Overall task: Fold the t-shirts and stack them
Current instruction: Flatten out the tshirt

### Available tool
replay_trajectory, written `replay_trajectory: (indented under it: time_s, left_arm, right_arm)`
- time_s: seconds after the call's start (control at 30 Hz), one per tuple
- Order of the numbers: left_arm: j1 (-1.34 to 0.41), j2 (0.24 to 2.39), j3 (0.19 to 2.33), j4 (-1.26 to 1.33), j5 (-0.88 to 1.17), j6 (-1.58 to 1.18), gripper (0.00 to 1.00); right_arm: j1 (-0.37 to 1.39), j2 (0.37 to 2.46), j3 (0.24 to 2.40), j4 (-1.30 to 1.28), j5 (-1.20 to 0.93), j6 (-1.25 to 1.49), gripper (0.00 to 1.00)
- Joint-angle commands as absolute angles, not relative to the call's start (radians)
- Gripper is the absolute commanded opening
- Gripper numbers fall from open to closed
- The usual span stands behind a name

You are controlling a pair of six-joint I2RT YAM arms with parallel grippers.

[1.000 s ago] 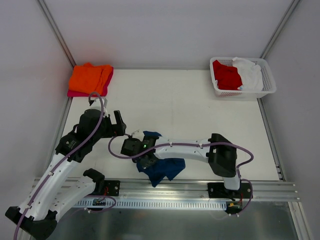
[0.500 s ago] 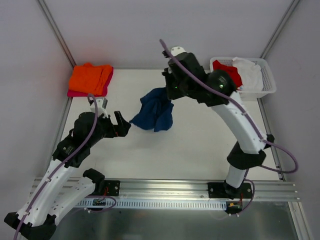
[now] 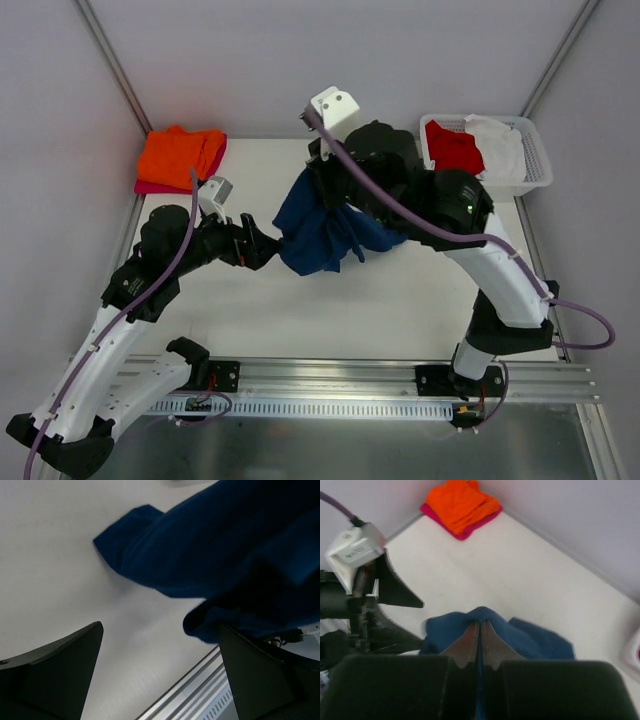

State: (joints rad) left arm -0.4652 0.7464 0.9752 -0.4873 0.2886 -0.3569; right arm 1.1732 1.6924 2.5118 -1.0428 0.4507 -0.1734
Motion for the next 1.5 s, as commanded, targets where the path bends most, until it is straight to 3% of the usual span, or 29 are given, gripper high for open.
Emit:
replay_trajectory:
  time_s: [0.0,0.07,0.13,0.17,0.23,0.67,0.93,1.1,1.23,1.37,1.4,1.43,1.47]
  left_arm:
    - [-0.469,0.758,1.005,-0.407,0.351,-0.337,0.99]
    - [-0.469,0.746,0.983,-0.382,0.347,-0.377,0.99]
    - [-0.469,0.729,0.94,-0.353,0.373,-0.417,0.99]
    - [-0.469,0.7,0.924,-0.301,0.394,-0.473,0.99]
    - [-0.469,0.669,0.908,-0.252,0.454,-0.549,0.99]
    - [-0.469,0.601,1.134,-0.345,0.535,-0.588,0.99]
    - [-0.491,0.699,0.925,-0.249,0.566,-0.586,0.99]
    - [-0.624,0.776,0.795,-0.111,0.468,-0.58,0.99]
    - [-0.832,0.86,0.769,-0.074,0.313,-0.548,0.99]
    - [-0.887,0.847,0.768,-0.081,0.167,-0.546,0.99]
    - [-0.887,0.825,0.77,-0.1,0.12,-0.549,0.99]
    - [-0.887,0.813,0.773,-0.104,0.114,-0.542,0.99]
    - [-0.887,0.801,0.778,-0.106,0.11,-0.54,0.99]
  right_arm:
    - [1.242,1.762,2.537,-0.962,0.721,-0.311,0.0]
    - [1.23,1.767,2.502,-0.939,0.834,-0.295,0.0]
    - [1.233,1.77,2.487,-0.933,0.614,-0.325,0.0]
    - [1.259,1.785,2.477,-0.913,0.615,-0.34,0.01]
    - [1.261,1.831,2.496,-0.905,0.828,-0.357,0.0]
    - [1.083,1.761,2.359,-0.919,0.704,-0.202,0.0]
    - [1.084,1.79,2.43,-0.919,0.626,-0.172,0.0]
    - [1.115,1.832,2.511,-0.896,0.548,-0.176,0.0]
    - [1.237,1.75,2.402,-0.601,0.39,-0.391,0.01]
    - [1.263,1.821,2.563,-0.369,0.776,-0.739,0.01]
    - [1.215,1.851,2.575,-0.259,0.849,-0.975,0.0]
    - [1.177,1.836,2.46,0.079,0.901,-1.117,0.0]
    - [1.126,1.812,2.385,0.182,0.896,-1.215,0.01]
